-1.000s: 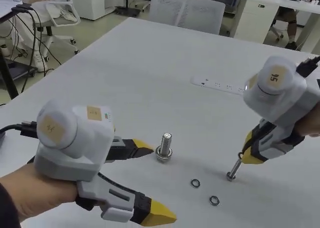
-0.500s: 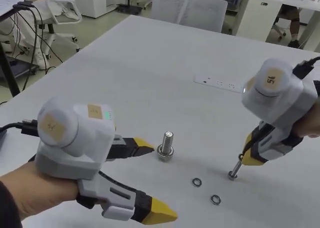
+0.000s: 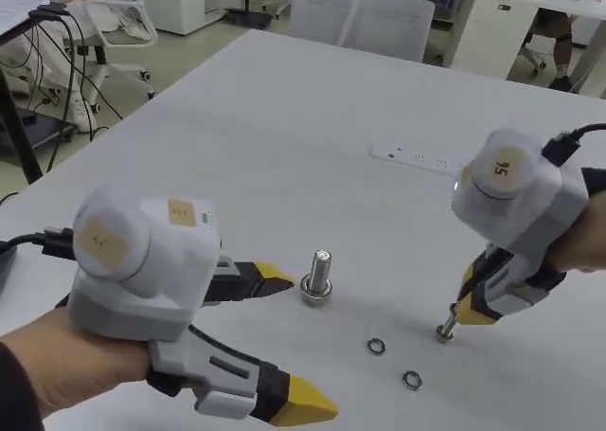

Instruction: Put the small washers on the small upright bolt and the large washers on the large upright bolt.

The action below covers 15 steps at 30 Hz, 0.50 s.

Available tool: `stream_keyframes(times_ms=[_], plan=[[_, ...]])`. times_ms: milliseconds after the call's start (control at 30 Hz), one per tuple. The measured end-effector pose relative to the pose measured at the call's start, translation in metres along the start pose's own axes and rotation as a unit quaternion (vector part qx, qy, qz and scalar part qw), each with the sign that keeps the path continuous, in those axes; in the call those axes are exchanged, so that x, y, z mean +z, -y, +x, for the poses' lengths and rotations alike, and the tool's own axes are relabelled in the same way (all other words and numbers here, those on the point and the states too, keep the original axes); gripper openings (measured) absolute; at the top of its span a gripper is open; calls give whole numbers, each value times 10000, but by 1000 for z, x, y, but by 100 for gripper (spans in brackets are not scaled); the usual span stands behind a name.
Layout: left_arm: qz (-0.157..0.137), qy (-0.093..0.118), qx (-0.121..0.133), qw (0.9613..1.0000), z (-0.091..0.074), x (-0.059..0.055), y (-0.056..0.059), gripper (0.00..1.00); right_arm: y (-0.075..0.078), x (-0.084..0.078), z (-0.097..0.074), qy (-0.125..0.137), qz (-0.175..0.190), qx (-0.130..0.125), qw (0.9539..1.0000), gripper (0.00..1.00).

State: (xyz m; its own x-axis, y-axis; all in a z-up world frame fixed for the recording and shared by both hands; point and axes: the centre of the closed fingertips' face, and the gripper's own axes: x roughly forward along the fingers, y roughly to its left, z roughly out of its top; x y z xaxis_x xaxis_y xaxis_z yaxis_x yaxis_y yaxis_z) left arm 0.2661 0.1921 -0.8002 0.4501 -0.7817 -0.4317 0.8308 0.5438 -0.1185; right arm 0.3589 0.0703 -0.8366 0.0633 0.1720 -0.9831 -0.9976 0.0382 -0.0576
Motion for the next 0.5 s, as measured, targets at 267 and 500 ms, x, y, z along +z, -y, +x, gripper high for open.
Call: stream_keyframes(times_ms=[267,500], plan=[[-10,-6,-1,10000,0,-1,-2,77,0,-2,15,-41,26,72,10000,13],[-16,-20,2,10000,0,-3,-3,77,0,-4,25,-50,53,109,9999,13]])
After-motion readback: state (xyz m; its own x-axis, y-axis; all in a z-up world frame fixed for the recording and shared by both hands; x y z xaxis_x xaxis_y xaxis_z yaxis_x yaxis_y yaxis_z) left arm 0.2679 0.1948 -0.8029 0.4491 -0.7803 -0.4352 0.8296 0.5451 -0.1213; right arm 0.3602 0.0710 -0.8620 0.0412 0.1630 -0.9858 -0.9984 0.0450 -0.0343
